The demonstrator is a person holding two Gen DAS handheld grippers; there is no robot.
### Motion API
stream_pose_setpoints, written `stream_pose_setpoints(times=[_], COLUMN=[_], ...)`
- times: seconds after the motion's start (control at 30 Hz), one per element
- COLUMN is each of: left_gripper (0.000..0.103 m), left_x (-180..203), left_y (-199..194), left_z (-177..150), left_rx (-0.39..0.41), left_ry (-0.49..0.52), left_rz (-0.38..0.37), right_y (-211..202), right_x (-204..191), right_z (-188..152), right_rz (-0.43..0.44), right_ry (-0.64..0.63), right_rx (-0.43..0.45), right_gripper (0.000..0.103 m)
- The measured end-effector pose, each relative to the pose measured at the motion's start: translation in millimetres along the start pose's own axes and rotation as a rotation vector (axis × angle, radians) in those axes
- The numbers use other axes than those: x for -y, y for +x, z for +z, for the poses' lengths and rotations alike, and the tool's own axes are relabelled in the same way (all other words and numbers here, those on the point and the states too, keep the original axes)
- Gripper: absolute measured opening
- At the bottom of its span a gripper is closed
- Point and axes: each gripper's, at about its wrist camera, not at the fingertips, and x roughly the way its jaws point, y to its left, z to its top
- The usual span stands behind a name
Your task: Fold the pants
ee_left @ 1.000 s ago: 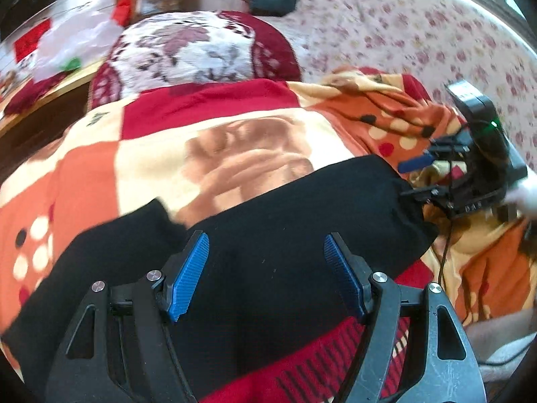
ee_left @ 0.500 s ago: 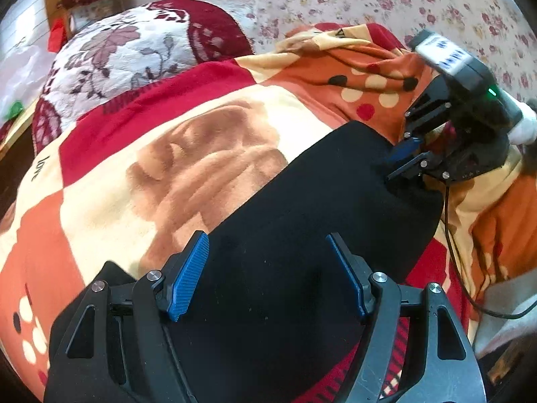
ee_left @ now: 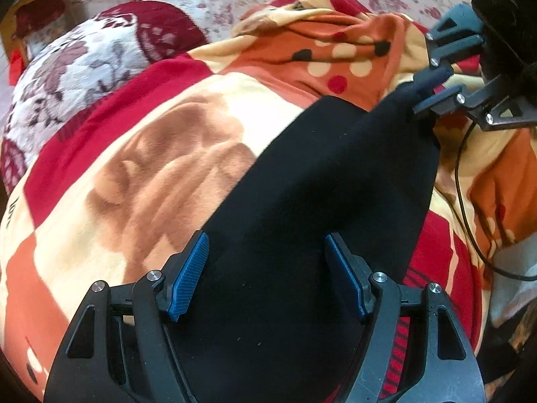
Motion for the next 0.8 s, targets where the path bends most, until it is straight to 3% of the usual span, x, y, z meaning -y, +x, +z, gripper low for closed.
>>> stream_pose_setpoints(times=[0.13, 0.17, 0.37, 0.6, 0.8], left_gripper=[0.021, 0.018, 0.009, 0.006, 0.006], left_x=[-2.7, -3.2, -8.4, -15.7, -20.9], left_y=[-0.6, -2.0, -9.0, 3.0, 2.6], left_z=[5.5, 7.8, 26.4, 34.6, 28.7], left_rx=[-0.004, -0.002, 0.025, 0.014, 0.021], left_ry=[-0.027, -0.032, -0.049, -0.082, -0.152], left_rz=[-0.020, -0.013, 0.021, 0.068, 0.075], right_y=[7.5, 12.0, 31.1, 61.0, 85.0], right_x=[3.2, 6.7, 34.9, 63.1, 85.3], right_z=[2.2, 3.5, 8.2, 8.4, -1.2], right_rz=[-0.011, -0.011, -0.020, -0.042, -0.050], right_ry=[0.009, 0.016, 0.061, 0.107, 0.224], right_rx=[-0.024, -0.029, -0.044, -0.113, -0.165], right_gripper=[0.010, 0.010, 0.010, 0.009, 0.010])
